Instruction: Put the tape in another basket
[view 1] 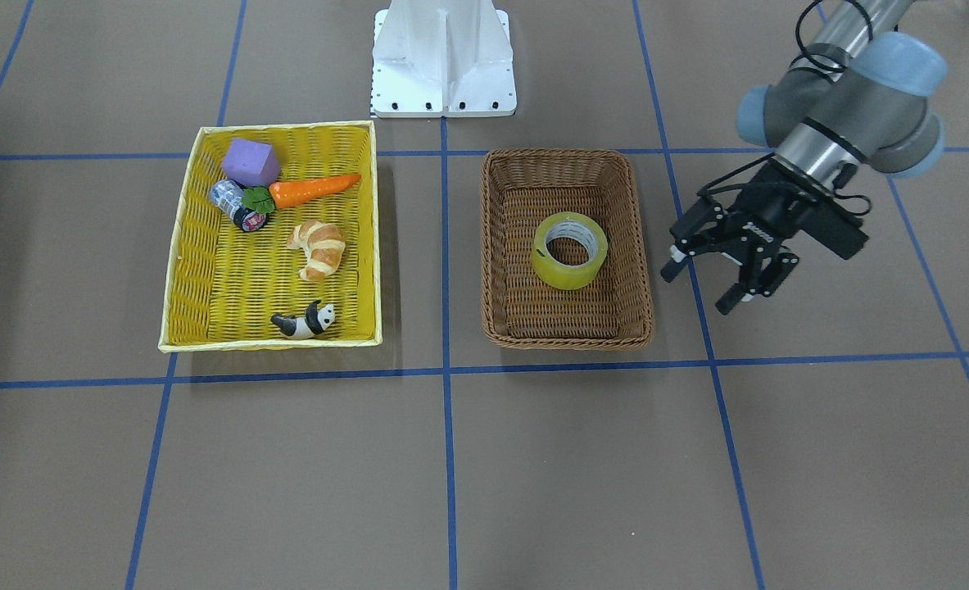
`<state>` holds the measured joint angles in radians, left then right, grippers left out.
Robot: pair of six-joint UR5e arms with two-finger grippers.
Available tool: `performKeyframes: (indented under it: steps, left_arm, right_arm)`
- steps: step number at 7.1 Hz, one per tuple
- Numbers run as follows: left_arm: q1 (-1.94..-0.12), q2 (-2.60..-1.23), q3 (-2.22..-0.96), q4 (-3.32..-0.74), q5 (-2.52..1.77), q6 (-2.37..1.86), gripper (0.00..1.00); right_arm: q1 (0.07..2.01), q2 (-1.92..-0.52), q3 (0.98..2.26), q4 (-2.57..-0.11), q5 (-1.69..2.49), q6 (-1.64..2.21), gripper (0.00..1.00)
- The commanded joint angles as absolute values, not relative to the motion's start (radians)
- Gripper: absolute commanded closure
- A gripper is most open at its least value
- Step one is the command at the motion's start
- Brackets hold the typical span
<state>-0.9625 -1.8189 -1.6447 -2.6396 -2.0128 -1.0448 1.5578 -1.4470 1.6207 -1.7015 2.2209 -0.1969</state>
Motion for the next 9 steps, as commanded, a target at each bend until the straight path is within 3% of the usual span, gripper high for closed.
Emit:
performKeyframes:
  steps: [1,6,9]
  left_arm:
    - [-1.243,-1.801,-1.646,-2.356,-2.259,-0.657,0.01]
    - [-1.636,-1.775,-1.654,-1.528,-2.315,0.273,0.01]
    - [-1.678,-1.687,-1.639,-1.433,-2.306,0.243,0.01]
  right_arm:
    - [1.569,-1.471,1.621,-1.700,2.221,-0.193,0.00]
    - [1.569,-1.470,1.620,-1.700,2.221,-0.169,0.00]
    - [1.569,-1.476,1.618,-1.700,2.221,-0.167,0.00]
